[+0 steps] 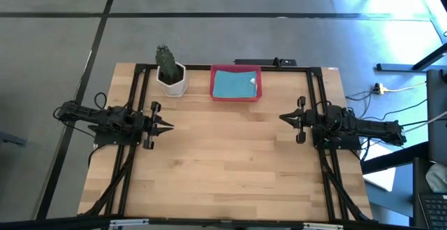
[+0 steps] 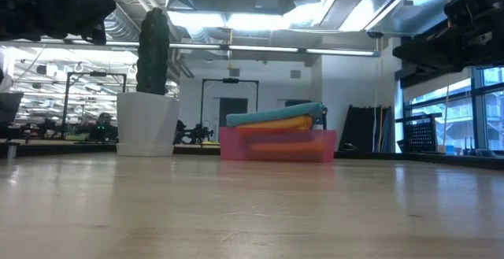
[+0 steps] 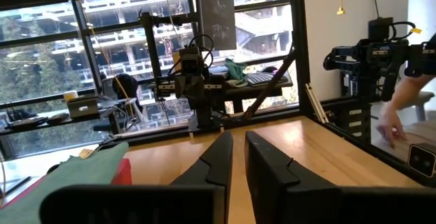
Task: Fold microfiber towels
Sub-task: Return to Home Position
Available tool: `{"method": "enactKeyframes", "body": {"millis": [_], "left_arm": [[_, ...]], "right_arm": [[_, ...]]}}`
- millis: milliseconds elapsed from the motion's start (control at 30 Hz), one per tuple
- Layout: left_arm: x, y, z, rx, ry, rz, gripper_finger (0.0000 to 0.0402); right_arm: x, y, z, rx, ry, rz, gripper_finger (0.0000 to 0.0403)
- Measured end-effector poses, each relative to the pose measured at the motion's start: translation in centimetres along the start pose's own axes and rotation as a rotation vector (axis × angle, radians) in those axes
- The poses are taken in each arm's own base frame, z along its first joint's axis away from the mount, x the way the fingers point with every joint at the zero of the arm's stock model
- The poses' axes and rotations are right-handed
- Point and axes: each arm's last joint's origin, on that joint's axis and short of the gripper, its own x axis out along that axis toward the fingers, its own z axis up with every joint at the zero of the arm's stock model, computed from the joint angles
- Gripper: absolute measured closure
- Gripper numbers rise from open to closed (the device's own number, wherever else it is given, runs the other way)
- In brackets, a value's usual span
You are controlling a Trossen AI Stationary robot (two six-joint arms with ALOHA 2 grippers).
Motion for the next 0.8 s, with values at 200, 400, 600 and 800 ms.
{"method": "enactKeyframes", "body": {"millis": [200,400,600,800], "left_arm": [[0.00,0.00,0.00,0.000,0.000,0.000,0.0380],[0.00,0.00,0.00,0.000,0.000,0.000,0.0389],[0.00,0.00,0.00,0.000,0.000,0.000,0.0398],[0.00,0.00,0.00,0.000,0.000,0.000,0.0399]], "right_arm": [[0.00,0.00,0.00,0.000,0.000,0.000,0.0375],[0.00,0.00,0.01,0.000,0.000,0.000,0.0375],[0.00,0.00,0.01,0.000,0.000,0.000,0.0375],[0.00,0.00,0.01,0.000,0.000,0.000,0.0375]]}}
